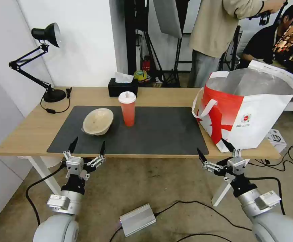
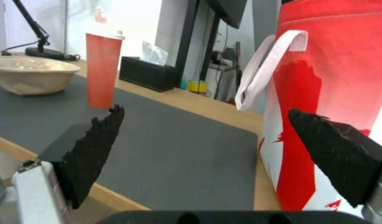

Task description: Pick up the trash from the table and place it into the takeout bag.

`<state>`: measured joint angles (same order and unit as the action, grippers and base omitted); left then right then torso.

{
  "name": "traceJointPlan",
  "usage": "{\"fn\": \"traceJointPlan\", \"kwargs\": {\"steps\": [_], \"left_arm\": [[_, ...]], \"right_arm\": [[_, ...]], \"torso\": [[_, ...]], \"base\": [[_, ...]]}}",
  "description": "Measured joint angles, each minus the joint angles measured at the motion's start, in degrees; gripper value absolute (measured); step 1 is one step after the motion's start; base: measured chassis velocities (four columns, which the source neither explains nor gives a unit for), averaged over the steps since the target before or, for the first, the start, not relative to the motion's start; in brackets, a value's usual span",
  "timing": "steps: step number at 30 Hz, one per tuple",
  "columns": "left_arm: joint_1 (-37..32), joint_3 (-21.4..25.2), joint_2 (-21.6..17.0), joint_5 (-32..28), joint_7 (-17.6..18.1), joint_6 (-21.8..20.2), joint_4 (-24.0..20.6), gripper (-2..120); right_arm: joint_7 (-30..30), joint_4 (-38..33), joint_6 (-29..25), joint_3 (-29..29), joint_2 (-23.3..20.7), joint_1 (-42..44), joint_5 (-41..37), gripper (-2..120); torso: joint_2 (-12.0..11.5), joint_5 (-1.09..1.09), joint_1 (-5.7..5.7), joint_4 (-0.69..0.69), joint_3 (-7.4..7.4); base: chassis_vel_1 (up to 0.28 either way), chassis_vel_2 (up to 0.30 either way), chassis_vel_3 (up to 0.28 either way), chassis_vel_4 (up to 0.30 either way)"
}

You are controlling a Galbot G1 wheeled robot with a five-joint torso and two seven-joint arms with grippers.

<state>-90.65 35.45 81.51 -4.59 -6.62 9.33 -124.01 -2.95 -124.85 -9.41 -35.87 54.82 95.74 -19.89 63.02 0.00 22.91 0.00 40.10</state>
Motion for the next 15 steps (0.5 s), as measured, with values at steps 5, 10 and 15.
{"fn": "traceJointPlan", "kwargs": {"steps": [5, 10, 15], "left_arm": [[-0.1, 0.0, 0.0, -0.1, -0.1, 0.1, 0.1, 100], [-0.1, 0.0, 0.0, -0.1, -0.1, 0.2, 0.1, 100], [-0.3, 0.0, 0.0, -0.1, -0.1, 0.3, 0.1, 100]], "right_arm": [[-0.2, 0.0, 0.1, -0.1, -0.2, 0.0, -0.1, 100], [-0.3, 0.0, 0.2, -0.1, -0.2, 0.0, -0.2, 100], [-0.4, 0.0, 0.3, 0.0, -0.2, -0.1, -0.2, 100]], "torso": [[0.0, 0.0, 0.0, 0.0, 0.0], [0.0, 0.0, 0.0, 0.0, 0.0], [0.0, 0.0, 0.0, 0.0, 0.0]], "base": [[0.0, 0.0, 0.0, 0.0], [0.0, 0.0, 0.0, 0.0], [0.0, 0.0, 0.0, 0.0]]}}
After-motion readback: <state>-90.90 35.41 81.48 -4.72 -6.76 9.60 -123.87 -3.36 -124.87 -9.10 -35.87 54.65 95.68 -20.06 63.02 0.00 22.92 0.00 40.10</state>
